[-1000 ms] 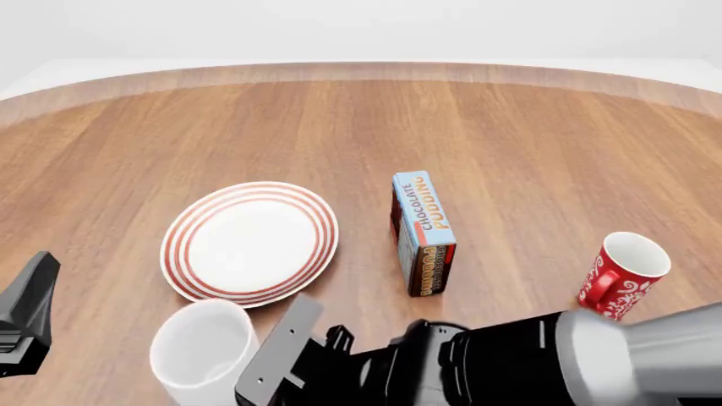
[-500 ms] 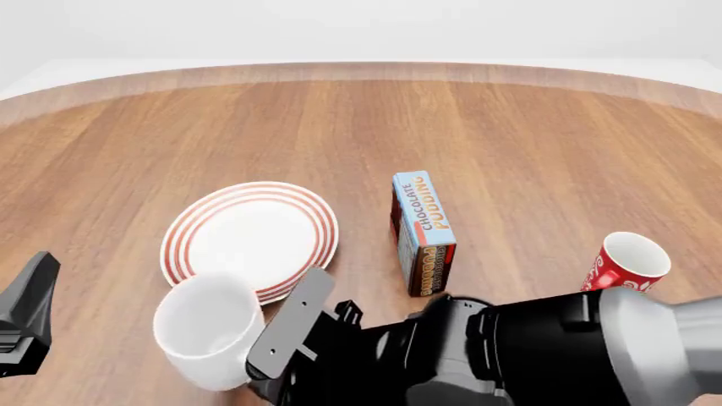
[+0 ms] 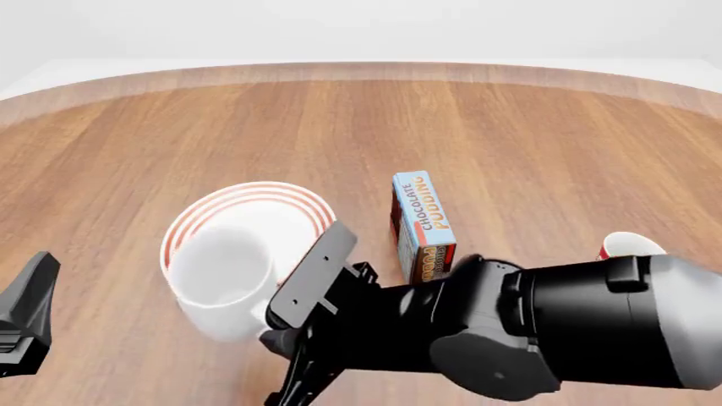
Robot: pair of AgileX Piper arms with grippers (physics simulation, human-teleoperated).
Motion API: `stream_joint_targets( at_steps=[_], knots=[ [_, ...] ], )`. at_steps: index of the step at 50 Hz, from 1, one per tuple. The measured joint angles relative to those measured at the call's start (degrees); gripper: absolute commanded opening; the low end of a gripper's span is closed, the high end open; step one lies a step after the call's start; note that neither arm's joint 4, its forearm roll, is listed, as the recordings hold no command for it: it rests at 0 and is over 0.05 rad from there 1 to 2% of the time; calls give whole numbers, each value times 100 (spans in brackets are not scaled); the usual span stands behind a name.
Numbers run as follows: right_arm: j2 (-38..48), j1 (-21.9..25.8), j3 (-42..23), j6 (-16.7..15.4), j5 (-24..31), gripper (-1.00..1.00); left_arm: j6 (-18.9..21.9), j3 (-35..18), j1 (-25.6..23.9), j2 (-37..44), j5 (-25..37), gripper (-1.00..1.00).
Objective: Pick up the white mug and put it on the plate, and put the chocolate pudding to the right of the plate.
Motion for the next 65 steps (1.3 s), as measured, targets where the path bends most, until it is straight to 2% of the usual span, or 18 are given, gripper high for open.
stream_joint_targets(
  at_steps=[46,65],
  knots=[
    [-134,-766,-554,-311,98,-100,0,0,0,0,0,100],
    [42,-1030,-885,-302,172,-100,0,0,0,0,0,100]
  ],
)
